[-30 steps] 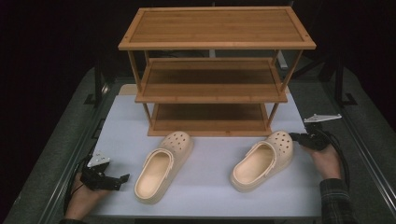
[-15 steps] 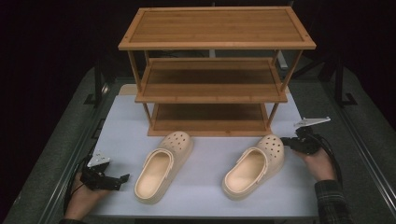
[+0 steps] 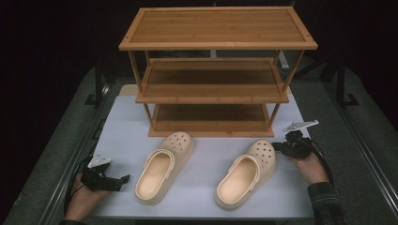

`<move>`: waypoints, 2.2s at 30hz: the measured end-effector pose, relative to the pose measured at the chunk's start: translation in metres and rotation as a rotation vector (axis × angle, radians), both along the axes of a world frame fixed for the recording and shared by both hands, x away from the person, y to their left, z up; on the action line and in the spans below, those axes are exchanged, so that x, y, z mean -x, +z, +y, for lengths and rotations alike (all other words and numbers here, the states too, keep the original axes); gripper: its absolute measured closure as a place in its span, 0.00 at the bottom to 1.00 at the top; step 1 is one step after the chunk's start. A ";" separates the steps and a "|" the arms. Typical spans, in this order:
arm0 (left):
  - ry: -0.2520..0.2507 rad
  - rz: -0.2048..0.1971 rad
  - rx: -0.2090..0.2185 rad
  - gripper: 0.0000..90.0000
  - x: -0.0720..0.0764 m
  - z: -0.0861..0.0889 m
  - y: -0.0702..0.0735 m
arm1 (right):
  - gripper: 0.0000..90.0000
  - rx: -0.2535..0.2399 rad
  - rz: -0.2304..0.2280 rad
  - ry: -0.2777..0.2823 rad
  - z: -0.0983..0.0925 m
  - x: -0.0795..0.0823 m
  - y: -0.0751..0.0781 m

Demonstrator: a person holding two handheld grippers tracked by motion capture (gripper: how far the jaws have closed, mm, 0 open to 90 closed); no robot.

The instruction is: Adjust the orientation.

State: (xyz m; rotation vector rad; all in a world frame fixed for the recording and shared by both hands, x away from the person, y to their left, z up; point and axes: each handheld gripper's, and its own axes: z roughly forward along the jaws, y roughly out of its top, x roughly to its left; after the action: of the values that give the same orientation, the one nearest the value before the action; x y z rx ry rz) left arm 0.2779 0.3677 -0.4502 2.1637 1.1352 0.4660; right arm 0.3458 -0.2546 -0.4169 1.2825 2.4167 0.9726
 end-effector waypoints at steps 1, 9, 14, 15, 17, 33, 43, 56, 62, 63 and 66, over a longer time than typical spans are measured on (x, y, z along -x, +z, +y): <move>0.000 0.000 0.000 0.00 0.000 0.000 0.000 | 1.00 0.000 0.000 0.000 0.000 0.000 0.000; 0.001 -0.001 0.002 0.00 0.000 0.000 0.000 | 1.00 -0.036 -0.022 -0.026 -0.014 0.027 0.009; 0.001 -0.001 0.001 0.00 0.000 0.000 0.000 | 1.00 -0.036 -0.011 -0.005 -0.016 0.050 0.005; 0.001 -0.001 0.001 0.00 0.000 0.000 0.000 | 1.00 -0.036 -0.011 -0.005 -0.016 0.050 0.005; 0.000 0.000 0.001 0.00 0.000 0.000 0.000 | 1.00 -0.029 0.006 0.015 -0.013 0.058 -0.001; 0.000 0.000 0.001 0.00 0.000 0.000 0.000 | 1.00 -0.036 0.025 0.058 -0.007 0.056 -0.010; 0.000 0.000 0.001 0.00 0.000 0.000 0.000 | 1.00 -0.018 0.024 0.079 0.012 0.047 -0.008; 0.000 0.001 0.001 0.00 0.000 0.000 0.000 | 1.00 -0.008 0.023 0.123 0.040 0.026 -0.008; 0.000 0.001 0.001 0.00 0.000 0.000 0.000 | 1.00 -0.001 0.018 0.143 0.051 0.017 -0.008; 0.000 0.001 0.001 0.00 0.000 0.000 0.000 | 1.00 0.000 0.018 0.146 0.054 0.016 -0.008; 0.000 0.001 0.002 0.00 0.000 0.000 0.000 | 1.00 -0.002 0.012 0.160 0.065 0.008 -0.009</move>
State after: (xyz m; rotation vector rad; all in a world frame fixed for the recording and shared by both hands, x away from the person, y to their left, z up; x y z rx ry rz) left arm 0.2783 0.3678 -0.4502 2.1628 1.1361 0.4635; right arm 0.3376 -0.1896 -0.4256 1.1129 2.5602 1.0108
